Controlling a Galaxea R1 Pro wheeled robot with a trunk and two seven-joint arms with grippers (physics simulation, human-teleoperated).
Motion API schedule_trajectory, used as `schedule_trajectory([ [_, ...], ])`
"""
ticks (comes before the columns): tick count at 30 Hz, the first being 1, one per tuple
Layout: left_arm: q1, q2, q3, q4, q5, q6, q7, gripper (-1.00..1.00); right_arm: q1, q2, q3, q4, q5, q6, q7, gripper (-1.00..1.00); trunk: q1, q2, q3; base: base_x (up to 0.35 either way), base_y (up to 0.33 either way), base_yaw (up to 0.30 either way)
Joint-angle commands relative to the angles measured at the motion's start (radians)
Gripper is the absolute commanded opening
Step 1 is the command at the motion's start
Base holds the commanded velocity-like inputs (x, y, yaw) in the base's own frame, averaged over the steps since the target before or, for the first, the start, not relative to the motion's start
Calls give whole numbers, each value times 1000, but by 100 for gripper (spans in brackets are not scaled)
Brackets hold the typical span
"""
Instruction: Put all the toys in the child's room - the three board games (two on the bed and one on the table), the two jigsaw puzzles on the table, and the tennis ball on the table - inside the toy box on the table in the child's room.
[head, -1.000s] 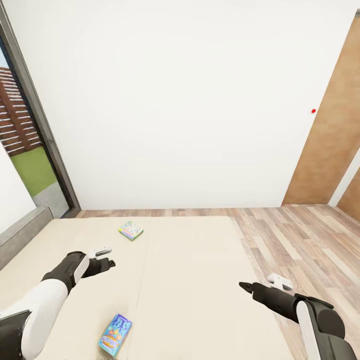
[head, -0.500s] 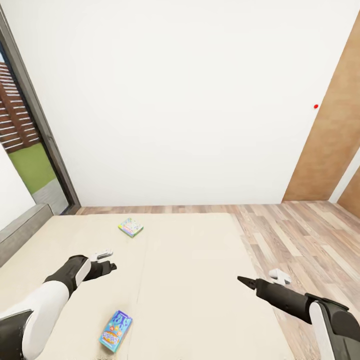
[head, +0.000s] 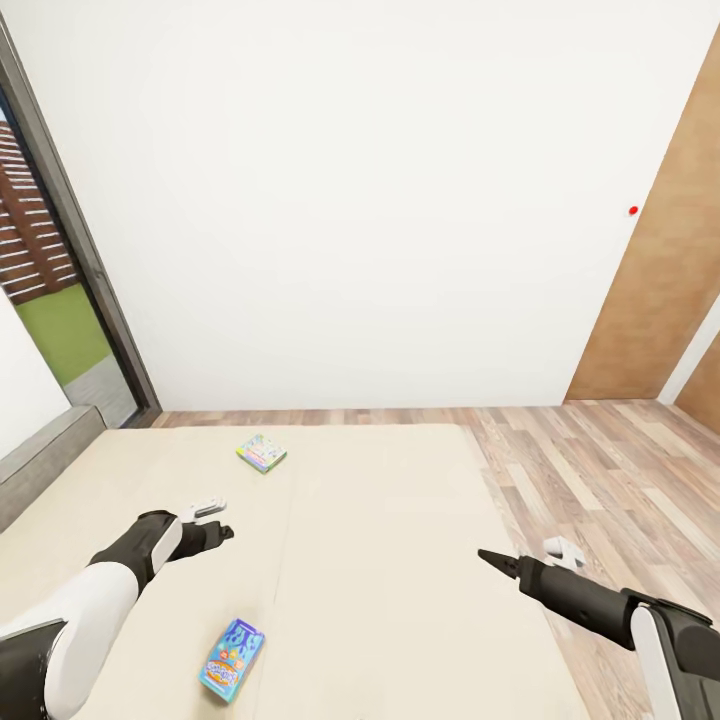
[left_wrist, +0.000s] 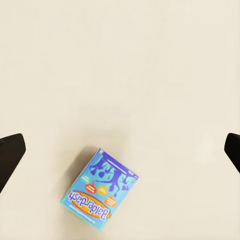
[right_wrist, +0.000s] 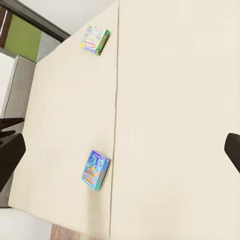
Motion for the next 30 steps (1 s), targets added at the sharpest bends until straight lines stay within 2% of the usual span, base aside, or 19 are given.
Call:
schedule_trajectory([
  [1, -1, 0, 5, -1, -2, 6, -4, 100, -1, 0, -1, 0, -4, 7, 1, 100, 1, -2, -2, 0, 0, 0],
  [9, -1, 1, 4, 18, -4, -18, -4, 100, -1, 0, -2, 0, -5, 7, 8, 100, 1, -2, -5, 0, 0, 0],
  [30, 1, 10, 2, 42, -10, -21, -11, 100, -1, -1, -2, 1, -6, 7, 11, 100, 1, -2, -38, 0, 0, 0],
])
